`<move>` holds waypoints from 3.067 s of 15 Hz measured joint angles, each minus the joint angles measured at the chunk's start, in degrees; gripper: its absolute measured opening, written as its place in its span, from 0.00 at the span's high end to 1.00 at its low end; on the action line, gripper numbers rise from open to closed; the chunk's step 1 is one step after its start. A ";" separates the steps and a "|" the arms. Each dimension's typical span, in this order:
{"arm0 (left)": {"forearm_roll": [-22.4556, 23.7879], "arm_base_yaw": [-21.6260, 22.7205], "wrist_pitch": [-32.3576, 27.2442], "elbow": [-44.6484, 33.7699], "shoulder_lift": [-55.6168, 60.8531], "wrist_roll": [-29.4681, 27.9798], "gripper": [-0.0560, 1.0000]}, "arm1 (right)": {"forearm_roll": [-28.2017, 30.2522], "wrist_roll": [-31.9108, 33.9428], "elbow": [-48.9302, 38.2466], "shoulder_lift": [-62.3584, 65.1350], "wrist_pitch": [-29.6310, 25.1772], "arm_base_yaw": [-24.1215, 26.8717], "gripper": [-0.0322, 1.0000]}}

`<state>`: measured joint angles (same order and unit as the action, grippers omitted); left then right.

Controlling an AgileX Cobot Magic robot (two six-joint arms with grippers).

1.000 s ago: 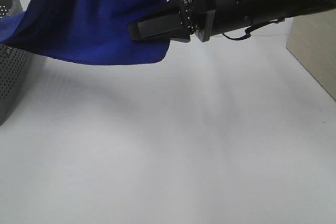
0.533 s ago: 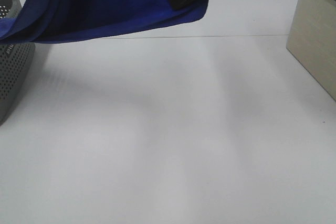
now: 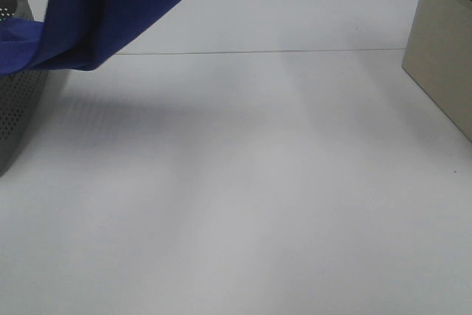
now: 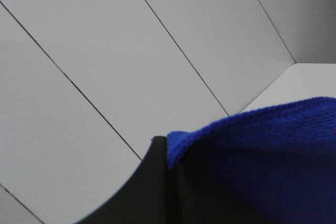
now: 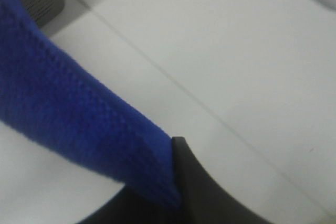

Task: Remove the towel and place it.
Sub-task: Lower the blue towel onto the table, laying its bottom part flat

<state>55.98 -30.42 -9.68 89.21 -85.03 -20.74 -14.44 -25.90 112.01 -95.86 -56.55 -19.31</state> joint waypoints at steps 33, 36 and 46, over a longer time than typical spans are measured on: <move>-0.69 17.59 26.30 58.33 -47.50 7.33 0.95 | 4.30 -6.59 15.53 -24.01 62.05 0.63 0.95; -0.69 17.59 26.24 58.33 -47.73 7.33 0.95 | 4.30 -6.53 15.53 -24.35 59.59 0.63 0.95; -0.29 17.07 15.30 58.33 -47.38 -4.58 0.95 | 2.06 -5.50 15.53 -23.84 45.61 0.63 0.95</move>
<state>55.69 -13.35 5.61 147.54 -132.41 -25.32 -12.38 -31.40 127.54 -119.69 -10.94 -18.68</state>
